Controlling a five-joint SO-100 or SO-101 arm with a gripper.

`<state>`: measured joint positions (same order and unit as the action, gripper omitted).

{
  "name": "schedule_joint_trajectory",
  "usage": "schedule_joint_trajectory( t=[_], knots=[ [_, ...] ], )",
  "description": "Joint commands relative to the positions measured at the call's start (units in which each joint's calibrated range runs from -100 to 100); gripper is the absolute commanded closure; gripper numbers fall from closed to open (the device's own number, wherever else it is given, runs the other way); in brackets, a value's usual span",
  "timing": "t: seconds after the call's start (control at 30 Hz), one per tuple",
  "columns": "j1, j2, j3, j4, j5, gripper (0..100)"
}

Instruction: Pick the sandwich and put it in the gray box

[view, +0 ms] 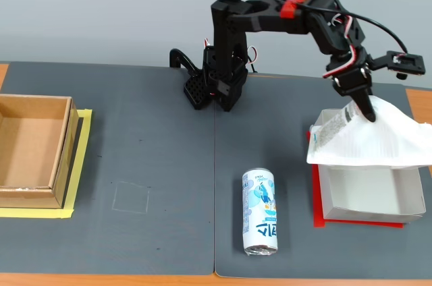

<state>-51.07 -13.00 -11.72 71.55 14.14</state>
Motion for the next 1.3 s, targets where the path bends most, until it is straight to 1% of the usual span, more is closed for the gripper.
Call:
schedule_joint_trajectory(
  t=[0.0, 0.2, 0.47, 0.6, 0.77, 1.07, 1.13, 1.27],
  knots=[
    [-1.56, 1.51, -1.35, -1.41, -0.15, 96],
    [-3.20, 5.50, -1.35, -5.41, -1.56, 96],
    [-4.47, 9.65, -1.44, -8.97, -1.61, 96],
    [-4.47, 11.26, -1.44, -11.48, -3.38, 96],
    [-4.55, 12.11, -1.35, -12.96, -6.87, 96],
    [-4.55, 11.69, -1.35, -13.83, -17.71, 96],
    [-4.47, 11.52, -1.35, -13.48, -18.80, 96],
    [-4.25, 11.35, -1.17, -13.39, -19.01, 96]
  ],
)
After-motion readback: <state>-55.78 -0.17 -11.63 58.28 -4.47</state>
